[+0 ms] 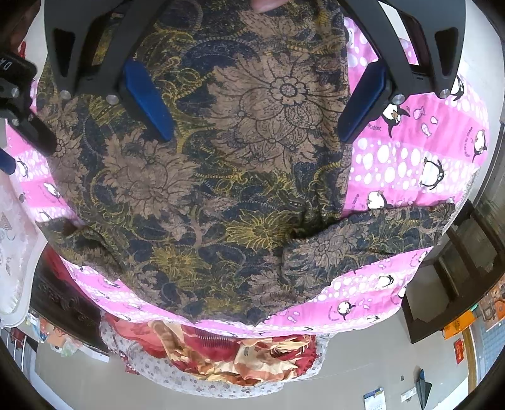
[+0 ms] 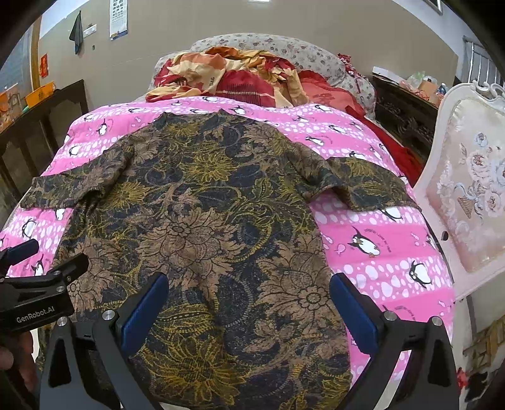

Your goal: Fold small clothes

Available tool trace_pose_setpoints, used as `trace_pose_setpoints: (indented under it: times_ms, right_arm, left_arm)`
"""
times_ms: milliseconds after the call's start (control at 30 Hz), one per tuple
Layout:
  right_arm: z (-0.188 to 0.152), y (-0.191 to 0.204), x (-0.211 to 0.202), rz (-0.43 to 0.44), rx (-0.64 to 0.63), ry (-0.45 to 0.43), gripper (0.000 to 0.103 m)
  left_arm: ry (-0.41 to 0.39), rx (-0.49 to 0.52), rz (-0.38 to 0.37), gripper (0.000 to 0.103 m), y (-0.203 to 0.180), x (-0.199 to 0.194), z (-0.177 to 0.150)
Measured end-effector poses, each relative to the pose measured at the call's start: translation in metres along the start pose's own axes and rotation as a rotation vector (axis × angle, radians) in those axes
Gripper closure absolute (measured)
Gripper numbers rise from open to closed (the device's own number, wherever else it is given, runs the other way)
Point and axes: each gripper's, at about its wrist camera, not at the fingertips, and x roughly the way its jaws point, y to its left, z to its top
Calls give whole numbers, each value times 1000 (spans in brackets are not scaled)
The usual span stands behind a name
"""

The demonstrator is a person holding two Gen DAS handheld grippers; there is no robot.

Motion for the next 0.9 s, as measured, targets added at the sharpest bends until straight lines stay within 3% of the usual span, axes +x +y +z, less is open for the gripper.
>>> trace_pose_setpoints:
  times_ms: [233, 600, 667, 800, 867, 900]
  right_arm:
    - [0, 4, -6, 24, -7, -29, 0]
    - [5, 3, -4, 19, 1, -36, 0]
    - [7, 1, -8, 33, 8, -62, 0]
    - [11, -5, -33, 82, 44, -225, 0]
    - [14, -7, -33, 111, 61, -245, 0]
    - [16, -8, -27, 116, 63, -215, 0]
  left_arm:
    - [-31, 6, 20, 0, 1, -7, 2]
    - [0, 0, 6, 0, 1, 3, 0]
    - [4, 0, 4, 0, 1, 6, 1]
    - [12, -1, 1, 0, 0, 11, 2]
    - [16, 2, 0, 0, 0, 15, 2]
    - [19, 2, 0, 0, -1, 16, 3]
